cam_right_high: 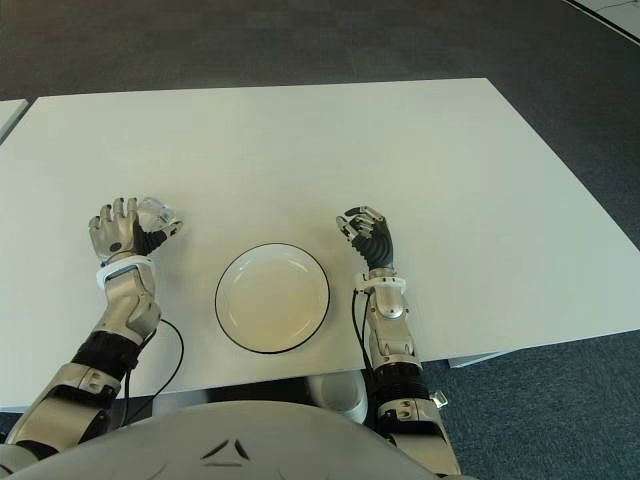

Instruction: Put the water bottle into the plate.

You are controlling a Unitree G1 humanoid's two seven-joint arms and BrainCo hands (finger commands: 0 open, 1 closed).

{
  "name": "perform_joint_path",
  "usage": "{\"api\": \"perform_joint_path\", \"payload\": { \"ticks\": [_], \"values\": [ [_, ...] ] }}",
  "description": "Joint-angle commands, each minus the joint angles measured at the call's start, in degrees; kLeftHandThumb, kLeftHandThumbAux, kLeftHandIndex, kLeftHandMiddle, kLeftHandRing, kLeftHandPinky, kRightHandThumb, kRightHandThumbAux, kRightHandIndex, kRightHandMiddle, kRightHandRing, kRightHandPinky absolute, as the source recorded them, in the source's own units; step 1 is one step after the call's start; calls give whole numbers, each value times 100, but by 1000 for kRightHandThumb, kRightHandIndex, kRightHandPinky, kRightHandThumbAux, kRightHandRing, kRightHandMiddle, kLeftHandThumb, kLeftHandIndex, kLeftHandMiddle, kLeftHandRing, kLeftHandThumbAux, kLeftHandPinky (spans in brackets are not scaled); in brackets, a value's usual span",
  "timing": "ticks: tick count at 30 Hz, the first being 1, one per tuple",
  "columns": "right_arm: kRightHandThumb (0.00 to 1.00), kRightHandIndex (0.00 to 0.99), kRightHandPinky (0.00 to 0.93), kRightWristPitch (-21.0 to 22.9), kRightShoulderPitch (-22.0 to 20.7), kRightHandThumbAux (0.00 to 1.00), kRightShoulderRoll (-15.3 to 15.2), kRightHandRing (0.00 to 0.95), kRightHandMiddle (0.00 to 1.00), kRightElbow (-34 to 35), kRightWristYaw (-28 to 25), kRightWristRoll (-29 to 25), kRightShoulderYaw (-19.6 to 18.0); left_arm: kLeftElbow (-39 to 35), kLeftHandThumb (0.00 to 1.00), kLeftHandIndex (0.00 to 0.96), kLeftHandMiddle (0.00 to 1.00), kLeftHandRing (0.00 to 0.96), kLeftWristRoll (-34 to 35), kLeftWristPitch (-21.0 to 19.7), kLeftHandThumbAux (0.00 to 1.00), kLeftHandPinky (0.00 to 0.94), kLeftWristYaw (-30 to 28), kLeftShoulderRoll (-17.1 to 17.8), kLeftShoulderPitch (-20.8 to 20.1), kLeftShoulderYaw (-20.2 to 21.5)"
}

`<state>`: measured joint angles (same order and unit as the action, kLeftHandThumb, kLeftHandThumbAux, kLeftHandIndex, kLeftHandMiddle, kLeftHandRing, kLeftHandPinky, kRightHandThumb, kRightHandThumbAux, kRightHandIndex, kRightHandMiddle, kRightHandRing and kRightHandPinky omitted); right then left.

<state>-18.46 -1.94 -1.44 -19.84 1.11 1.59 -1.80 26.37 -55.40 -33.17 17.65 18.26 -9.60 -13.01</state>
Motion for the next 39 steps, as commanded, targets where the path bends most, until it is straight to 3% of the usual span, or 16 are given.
{"api": "perform_joint_path", "payload": {
  "ticks": [1, 15, 22, 27, 29, 36, 39],
  "values": [
    [709, 437, 741, 106, 86, 725, 26, 714, 698, 26, 7, -28, -10, 586, 516, 0, 0, 0, 350, 230, 314, 0, 9, -96, 51, -138],
    [710, 437, 739, 138, 111, 725, 37, 714, 704, 98, -15, -94, -46, 1205, 540, 18, 0, 0, 864, 626, 434, 15, 375, -144, -173, -84],
    [711, 437, 741, 129, 104, 725, 34, 716, 705, 101, -8, -74, -60, 1082, 576, 33, 38, 19, 1115, 570, 478, 122, 396, -216, -102, 36],
    [711, 437, 743, 128, 92, 725, 32, 715, 704, 88, -22, -80, -69, 795, 596, 72, 105, 93, 1242, 456, 497, 200, 382, -258, -1, 128],
    [711, 437, 745, 120, 86, 725, 28, 717, 705, 74, -35, -86, -73, 741, 606, 182, 178, 154, 1300, 441, 506, 251, 408, -280, 14, 171],
    [711, 437, 741, 96, 81, 725, 22, 717, 702, 63, -54, -74, -80, 631, 631, 389, 443, 450, 1392, 472, 537, 504, 518, -310, 64, 247],
    [710, 437, 744, 98, 86, 725, 16, 718, 704, 74, -46, -54, -83, 603, 689, 417, 539, 546, 1419, 704, 641, 580, 706, -276, 121, 266]
  ]
}}
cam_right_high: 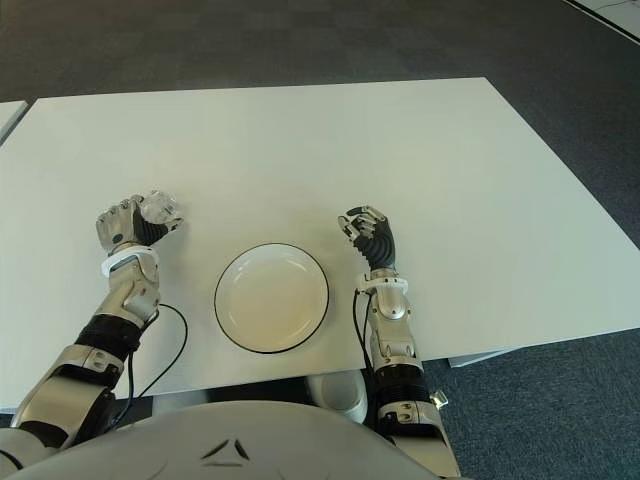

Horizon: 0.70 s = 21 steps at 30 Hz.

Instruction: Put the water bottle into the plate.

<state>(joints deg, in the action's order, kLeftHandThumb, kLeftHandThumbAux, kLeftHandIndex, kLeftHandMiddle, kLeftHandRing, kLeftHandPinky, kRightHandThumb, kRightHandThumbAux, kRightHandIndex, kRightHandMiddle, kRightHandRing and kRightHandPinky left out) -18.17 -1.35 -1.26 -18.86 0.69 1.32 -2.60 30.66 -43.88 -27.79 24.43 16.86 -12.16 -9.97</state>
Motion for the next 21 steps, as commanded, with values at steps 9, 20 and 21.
{"api": "perform_joint_path", "payload": {
  "ticks": [9, 20, 21],
  "values": [
    [710, 437, 742, 42, 15, 725, 8, 717, 705, -46, -5, -34, -16, 263, 727, 437, 699, 707, 416, 930, 689, 724, 299, 48, 485, -34],
    [710, 437, 742, 38, 1, 725, -4, 717, 704, -71, -14, -26, -15, -7, 739, 443, 772, 777, 774, 1558, 693, 789, 108, 255, 700, 54],
    [710, 437, 743, 40, -2, 725, -5, 717, 704, -76, -14, -25, -16, -27, 739, 443, 775, 780, 813, 1609, 693, 790, 105, 256, 711, 64]
  ]
}}
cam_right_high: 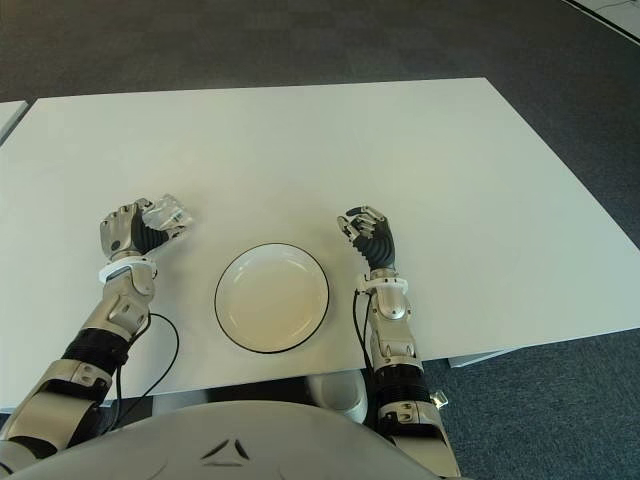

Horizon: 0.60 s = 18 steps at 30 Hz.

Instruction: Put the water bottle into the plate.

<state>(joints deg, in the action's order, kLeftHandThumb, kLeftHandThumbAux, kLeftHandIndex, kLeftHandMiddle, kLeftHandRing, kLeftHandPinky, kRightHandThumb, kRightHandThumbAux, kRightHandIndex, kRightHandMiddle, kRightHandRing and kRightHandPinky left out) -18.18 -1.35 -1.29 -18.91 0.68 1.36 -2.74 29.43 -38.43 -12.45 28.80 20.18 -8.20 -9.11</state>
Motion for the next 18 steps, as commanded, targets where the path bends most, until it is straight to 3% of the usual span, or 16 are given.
{"api": "perform_joint_path", "payload": {
  "ticks": [1, 18],
  "values": [
    [710, 437, 742, 41, -3, 725, -3, 717, 704, -74, -13, -28, -2, 83, 739, 443, 778, 783, 298, 110, 693, 792, -334, -74, 323, -17],
    [711, 438, 731, 40, -16, 724, 10, 712, 704, -95, 23, -18, -12, 18, 741, 443, 806, 809, 619, 915, 698, 808, -140, -49, 435, 184]
  ]
}}
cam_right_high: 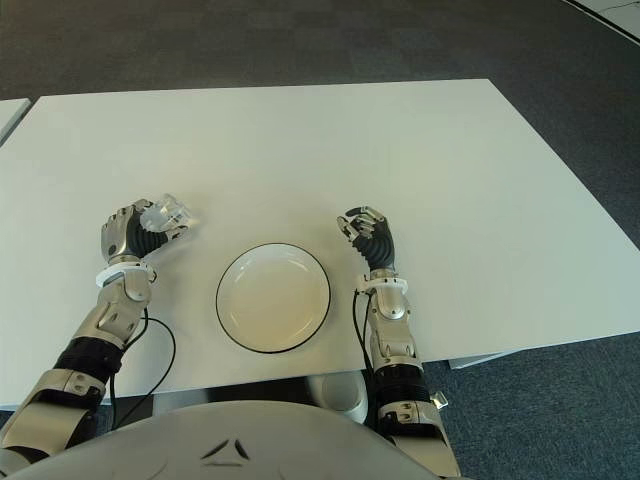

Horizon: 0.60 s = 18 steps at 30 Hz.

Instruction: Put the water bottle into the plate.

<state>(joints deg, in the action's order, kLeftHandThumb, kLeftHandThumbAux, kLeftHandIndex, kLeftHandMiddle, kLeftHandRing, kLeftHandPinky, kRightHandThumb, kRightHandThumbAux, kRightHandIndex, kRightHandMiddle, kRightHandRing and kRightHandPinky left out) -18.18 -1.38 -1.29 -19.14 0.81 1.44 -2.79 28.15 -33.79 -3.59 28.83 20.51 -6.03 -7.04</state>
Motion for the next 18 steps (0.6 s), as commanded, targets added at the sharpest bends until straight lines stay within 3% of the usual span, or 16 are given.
{"api": "perform_joint_path", "payload": {
  "ticks": [1, 18],
  "values": [
    [711, 438, 730, 38, -14, 724, 10, 711, 704, -74, 10, -28, -7, 120, 741, 443, 806, 809, 157, 47, 698, 808, -144, -79, 226, -17],
    [711, 438, 726, -15, -47, 724, -14, 705, 699, -145, -11, -26, -28, -347, 746, 443, 812, 809, 54, 540, 697, 779, 547, -213, 426, 133]
  ]
}}
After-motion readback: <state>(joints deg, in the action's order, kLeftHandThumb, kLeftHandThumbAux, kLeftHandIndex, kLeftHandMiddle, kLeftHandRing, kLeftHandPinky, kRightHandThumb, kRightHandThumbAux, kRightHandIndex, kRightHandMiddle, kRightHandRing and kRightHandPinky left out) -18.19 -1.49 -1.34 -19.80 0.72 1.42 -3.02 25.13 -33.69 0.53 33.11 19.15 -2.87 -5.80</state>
